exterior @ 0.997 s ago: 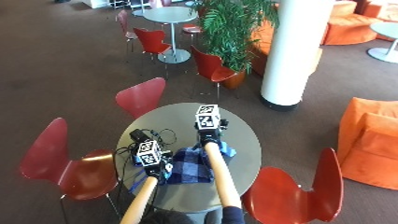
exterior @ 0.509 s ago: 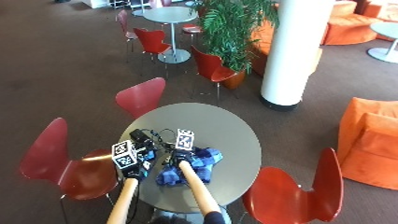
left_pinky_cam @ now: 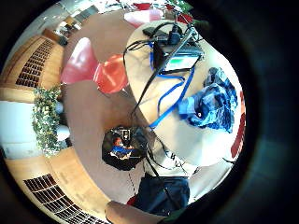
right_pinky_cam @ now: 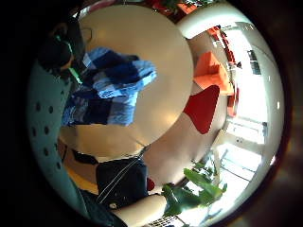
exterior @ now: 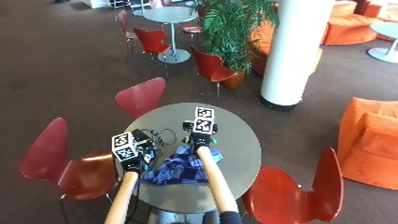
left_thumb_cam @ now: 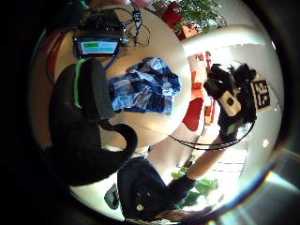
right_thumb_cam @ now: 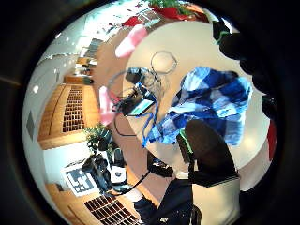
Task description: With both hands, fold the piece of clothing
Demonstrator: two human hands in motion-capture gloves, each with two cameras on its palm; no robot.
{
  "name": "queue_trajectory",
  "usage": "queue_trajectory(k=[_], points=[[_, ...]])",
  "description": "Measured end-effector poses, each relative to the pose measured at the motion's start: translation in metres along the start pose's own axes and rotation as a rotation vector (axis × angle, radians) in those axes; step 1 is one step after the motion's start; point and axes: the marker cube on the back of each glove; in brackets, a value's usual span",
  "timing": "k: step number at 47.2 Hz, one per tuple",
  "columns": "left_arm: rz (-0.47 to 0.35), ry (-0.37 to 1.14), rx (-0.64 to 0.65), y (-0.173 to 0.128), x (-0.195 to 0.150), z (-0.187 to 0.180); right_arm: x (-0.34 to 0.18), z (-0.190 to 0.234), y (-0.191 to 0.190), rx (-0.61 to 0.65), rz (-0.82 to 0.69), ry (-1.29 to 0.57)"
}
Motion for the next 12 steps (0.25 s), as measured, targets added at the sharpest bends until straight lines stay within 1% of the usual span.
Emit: queue_trajectory(k=[1,3,6,12], points=[[0.001,-0.004,0.001,0.000,0.002,-0.003,0.007,-0.007,-0.001,0.058,0.004,-0.001],[0.003,-0.012,0.004,0.001,0.006,-0.010,0.022,-0.022,0.003,0.107,0.019,-0.006],[0.010,-0.019,0.010,0.001,0.012,-0.018,0.040,-0.033,0.006,0.116,0.033,-0.017],[0.016,-0.025,0.031,-0.003,0.015,-0.023,0.062,-0.040,0.011,0.117,0.053,-0.022]])
